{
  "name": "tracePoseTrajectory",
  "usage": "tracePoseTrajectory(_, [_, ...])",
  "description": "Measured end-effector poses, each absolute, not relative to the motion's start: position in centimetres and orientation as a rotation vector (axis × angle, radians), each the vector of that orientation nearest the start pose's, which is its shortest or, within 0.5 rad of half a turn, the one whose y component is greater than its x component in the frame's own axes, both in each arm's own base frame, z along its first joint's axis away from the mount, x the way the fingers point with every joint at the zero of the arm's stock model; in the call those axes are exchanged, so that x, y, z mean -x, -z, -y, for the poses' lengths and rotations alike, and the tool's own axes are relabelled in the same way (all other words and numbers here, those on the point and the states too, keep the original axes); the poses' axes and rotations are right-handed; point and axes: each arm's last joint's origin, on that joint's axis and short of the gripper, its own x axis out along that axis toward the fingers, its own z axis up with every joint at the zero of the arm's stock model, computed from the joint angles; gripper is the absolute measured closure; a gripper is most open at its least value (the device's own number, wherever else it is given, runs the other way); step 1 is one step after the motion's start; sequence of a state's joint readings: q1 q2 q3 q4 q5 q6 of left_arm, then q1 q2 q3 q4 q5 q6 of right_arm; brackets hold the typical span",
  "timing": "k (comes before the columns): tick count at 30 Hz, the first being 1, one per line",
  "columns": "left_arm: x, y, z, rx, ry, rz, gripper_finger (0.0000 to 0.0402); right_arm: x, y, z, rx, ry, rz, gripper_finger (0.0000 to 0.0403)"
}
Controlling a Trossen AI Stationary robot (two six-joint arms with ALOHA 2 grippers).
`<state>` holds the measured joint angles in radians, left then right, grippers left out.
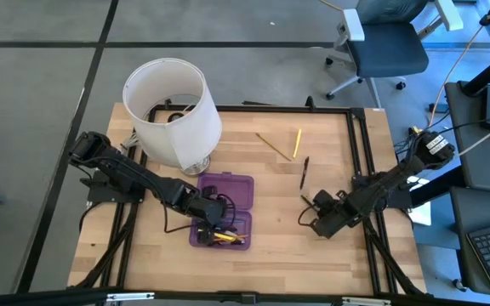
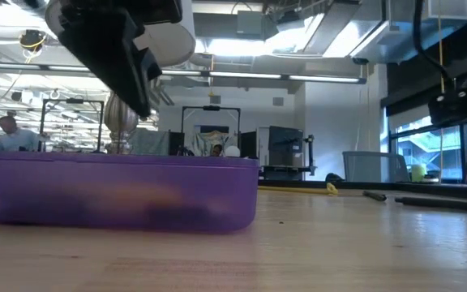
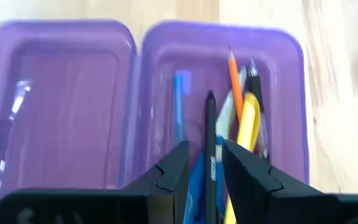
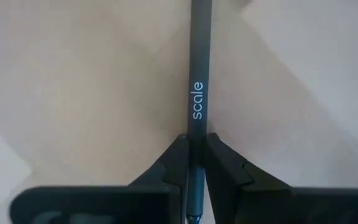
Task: Pick & place school supplies into a supply box
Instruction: Put the black pen into the purple supply box
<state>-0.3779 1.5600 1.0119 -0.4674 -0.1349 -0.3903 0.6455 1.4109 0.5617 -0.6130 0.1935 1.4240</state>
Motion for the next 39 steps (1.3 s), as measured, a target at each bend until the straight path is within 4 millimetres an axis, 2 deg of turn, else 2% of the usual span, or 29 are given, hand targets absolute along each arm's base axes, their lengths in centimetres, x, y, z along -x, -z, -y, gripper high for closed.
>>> tracePoseTrajectory(7, [-29.3,-21.3,11.1,0.152,-0.008,-0.936,0.0313,-16.1,-12.5,-11.8,-0.484,0.473,-1.26,0.0359])
tracePoseTrajectory(19, [-29.7,-21.5,11.2,0.159,0.002,-0.889,0.0313,-16.3,-12.5,-11.7,-0.452,0.484,-1.202,0.0359])
tracePoseTrajectory(25, [-29.7,-21.5,11.2,0.159,0.002,-0.888,0.0313,-16.3,-12.2,-11.8,-0.329,0.399,-1.258,0.0359])
tracePoseTrajectory(30, [-29.7,-21.6,11.2,0.158,-0.002,-0.885,0.0315,-16.3,-12.1,-11.7,-0.308,0.408,-1.239,0.0359])
tracePoseTrajectory(35, [-30.2,-22.0,11.3,0.137,-0.022,-0.795,0.0317,-16.5,-12.2,-11.8,-0.307,0.405,-1.199,0.0359])
tracePoseTrajectory(39, [-30.5,-21.7,11.6,0.065,0.073,-0.694,0.0321,-16.6,-12.3,-11.8,-0.314,0.401,-1.178,0.0359])
